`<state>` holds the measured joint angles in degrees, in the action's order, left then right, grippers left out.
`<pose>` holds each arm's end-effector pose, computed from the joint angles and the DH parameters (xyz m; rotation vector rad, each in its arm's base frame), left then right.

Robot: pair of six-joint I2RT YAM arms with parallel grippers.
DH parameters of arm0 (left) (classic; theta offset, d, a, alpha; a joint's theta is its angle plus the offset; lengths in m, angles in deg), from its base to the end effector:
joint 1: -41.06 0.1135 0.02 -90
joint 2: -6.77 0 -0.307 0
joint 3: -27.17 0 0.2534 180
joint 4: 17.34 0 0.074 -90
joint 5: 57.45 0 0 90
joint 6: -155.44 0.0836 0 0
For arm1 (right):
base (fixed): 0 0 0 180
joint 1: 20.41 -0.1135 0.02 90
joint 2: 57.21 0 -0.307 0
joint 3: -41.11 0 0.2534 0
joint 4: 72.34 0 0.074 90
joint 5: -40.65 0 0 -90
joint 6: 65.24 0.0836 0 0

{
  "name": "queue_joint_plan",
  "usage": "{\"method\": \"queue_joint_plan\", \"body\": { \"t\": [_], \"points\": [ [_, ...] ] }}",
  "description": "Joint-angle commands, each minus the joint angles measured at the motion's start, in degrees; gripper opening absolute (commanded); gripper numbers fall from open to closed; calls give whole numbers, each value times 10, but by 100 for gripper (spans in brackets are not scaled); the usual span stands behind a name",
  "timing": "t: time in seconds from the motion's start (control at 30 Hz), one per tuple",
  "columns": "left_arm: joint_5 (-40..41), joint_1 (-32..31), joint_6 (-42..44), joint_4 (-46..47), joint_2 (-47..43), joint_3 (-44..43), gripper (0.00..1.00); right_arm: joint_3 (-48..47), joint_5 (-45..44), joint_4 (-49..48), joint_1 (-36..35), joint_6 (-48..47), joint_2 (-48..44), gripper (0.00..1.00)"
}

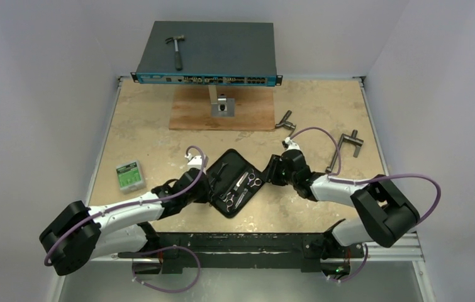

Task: Sort the hair-cutting tools
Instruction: Close the hairdressing tool bag at the center of the board.

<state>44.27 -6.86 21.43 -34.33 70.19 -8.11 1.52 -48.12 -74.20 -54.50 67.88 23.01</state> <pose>0.1574 -0.1490 0.1581 -0.0198 2.4050 -0.5418 0.2334 0.1601 0.1524 0.1734 2.3499 0.7246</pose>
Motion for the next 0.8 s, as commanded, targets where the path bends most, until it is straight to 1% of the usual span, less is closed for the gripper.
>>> {"method": "queue_joint_plan", "body": {
  "t": [0.0,0.1,0.2,0.3,0.37,0.67,0.77],
  "points": [
    [-19,-13,-19,2,7,3,0,-1,10,-8,1,-2,17,33],
    [-20,-20,-24,3,10,1,0,-5,19,-5,1,0,24,23],
    [-20,-23,-26,1,9,-1,0,-8,13,4,1,0,25,16],
    [-13,-23,-22,-18,4,-3,0,-12,4,13,1,-2,22,8],
    [-4,-23,-17,-37,-5,-5,0,-15,-1,18,2,-5,19,0],
    [55,-23,4,-134,-76,-10,0,-26,-11,36,15,-16,13,0],
    [64,-22,9,-147,-88,-15,0,-31,-12,49,19,-21,6,0]
  ]
}}
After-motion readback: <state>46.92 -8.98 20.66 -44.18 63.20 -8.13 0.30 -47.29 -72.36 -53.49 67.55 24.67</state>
